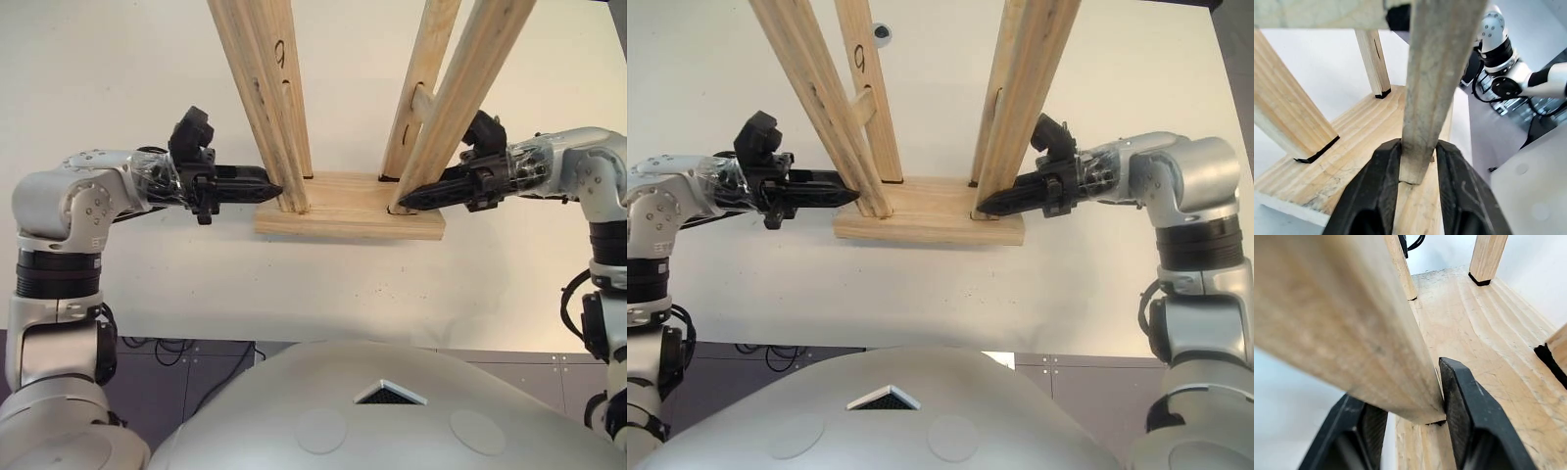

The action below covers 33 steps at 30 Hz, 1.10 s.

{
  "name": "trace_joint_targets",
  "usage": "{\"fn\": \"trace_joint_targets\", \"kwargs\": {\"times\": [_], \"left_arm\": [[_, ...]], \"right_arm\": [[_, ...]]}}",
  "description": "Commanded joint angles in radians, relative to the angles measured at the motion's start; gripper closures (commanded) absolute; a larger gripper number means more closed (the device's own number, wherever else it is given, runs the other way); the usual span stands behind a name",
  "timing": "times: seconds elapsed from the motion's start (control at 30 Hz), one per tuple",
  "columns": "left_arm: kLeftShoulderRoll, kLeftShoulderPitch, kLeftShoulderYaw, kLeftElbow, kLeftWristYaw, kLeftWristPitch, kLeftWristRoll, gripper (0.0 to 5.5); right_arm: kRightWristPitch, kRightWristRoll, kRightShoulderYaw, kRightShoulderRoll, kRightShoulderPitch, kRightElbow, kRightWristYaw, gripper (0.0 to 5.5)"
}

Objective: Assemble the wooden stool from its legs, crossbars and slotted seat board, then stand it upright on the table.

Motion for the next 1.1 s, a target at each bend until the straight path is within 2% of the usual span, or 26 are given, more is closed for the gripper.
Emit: {"fn": "trace_joint_targets", "kwargs": {"times": [0.03, 0.2, 0.33, 0.43, 0.47, 0.57, 0.77, 0.8, 0.97, 1.1], "left_arm": [[-0.017, -0.025, -0.027, -0.004, 0.087, 0.2, -0.051, 4.53], [-0.062, -0.086, -0.018, 0.088, 0.222, 0.325, -0.035, 4.54], [-0.067, -0.105, -0.052, 0.143, 0.273, 0.279, 0.022, 4.54], [-0.074, -0.115, -0.054, 0.18, 0.297, 0.272, 0.034, 4.54], [-0.075, -0.118, -0.054, 0.188, 0.299, 0.273, 0.035, 4.54], [-0.069, -0.117, -0.061, 0.196, 0.293, 0.271, 0.037, 3.73], [-0.069, -0.11, -0.037, 0.226, 0.31, 0.274, 0.037, 2.74], [-0.069, -0.111, -0.025, 0.23, 0.31, 0.273, 0.032, 2.74], [-0.103, -0.141, 0.177, 0.266, 0.295, 0.257, -0.081, 2.74], [-0.141, -0.155, 0.379, 0.293, 0.337, 0.232, -0.18, 2.74]], "right_arm": [[0.214, 0.085, -0.001, 0.134, -0.086, 0.112, -0.069, 4.03], [0.29, 0.061, -0.106, 0.237, -0.196, 0.35, -0.198, 4.05], [0.309, 0.04, -0.165, 0.289, -0.22, 0.457, -0.297, 4.09], [0.34, 0.038, -0.165, 0.312, -0.22, 0.466, -0.347, 4.09], [0.344, 0.036, -0.156, 0.313, -0.216, 0.462, -0.358, 3.77], [0.353, 0.044, -0.16, 0.311, -0.213, 0.462, -0.381, 3.19], [0.353, 0.054, -0.181, 0.307, -0.206, 0.486, -0.419, 2.09], [0.346, 0.059, -0.187, 0.302, -0.201, 0.48, -0.42, 2.09], [0.291, 0.129, -0.293, 0.257, -0.169, 0.4, -0.374, 2.09], [0.25, 0.219, -0.472, 0.244, -0.127, 0.309, -0.38, 2.09]]}}
